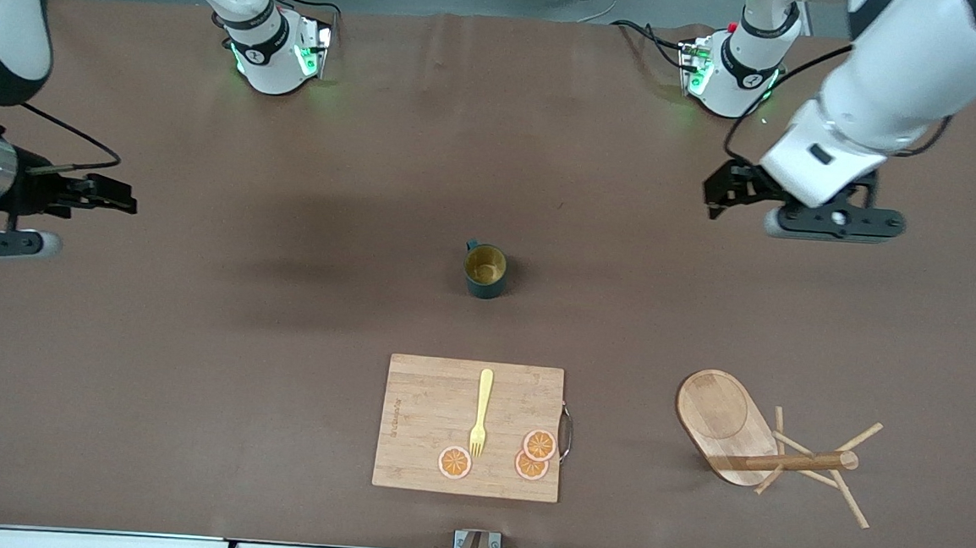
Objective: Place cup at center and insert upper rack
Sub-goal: 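Move the left gripper above the mug while the right gripper retracts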
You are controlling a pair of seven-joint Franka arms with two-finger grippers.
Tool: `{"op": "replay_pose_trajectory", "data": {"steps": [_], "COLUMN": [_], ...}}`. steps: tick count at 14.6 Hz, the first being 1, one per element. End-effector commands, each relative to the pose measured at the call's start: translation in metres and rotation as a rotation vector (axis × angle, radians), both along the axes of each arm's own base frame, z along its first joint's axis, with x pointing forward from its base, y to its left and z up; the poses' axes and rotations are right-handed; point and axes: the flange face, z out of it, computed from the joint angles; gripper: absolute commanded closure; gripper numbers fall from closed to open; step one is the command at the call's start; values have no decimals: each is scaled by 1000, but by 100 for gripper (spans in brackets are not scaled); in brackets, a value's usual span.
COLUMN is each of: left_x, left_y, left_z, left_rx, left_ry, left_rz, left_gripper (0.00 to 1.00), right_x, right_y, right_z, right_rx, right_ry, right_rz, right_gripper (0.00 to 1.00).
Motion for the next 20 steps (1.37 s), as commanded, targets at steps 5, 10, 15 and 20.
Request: {"op": "replay_pose_trajectory", "data": {"steps": [5,10,15,20], "left_x": [-40,-91,-138,-177], "left_y": [-156,-248,-320,-369], "left_z": [-71,-133,-209,-276], "left_rx": [146,215,212,249], "left_ry": [-96,-186,-257,-432], "left_rz": [132,175,271,312], "left_gripper": [0,0,0,2], "right_x": [-6,-7,-15,-51], "right_y": [-30,-35,-31,-29], "right_z": [69,73,68,67], "right_rx": [-26,-18,-6,-2], "right_ry": [-74,-81,-34,-77], "right_rz": [-58,-70,-58,-63], "right_gripper": [0,0,0,0]}}
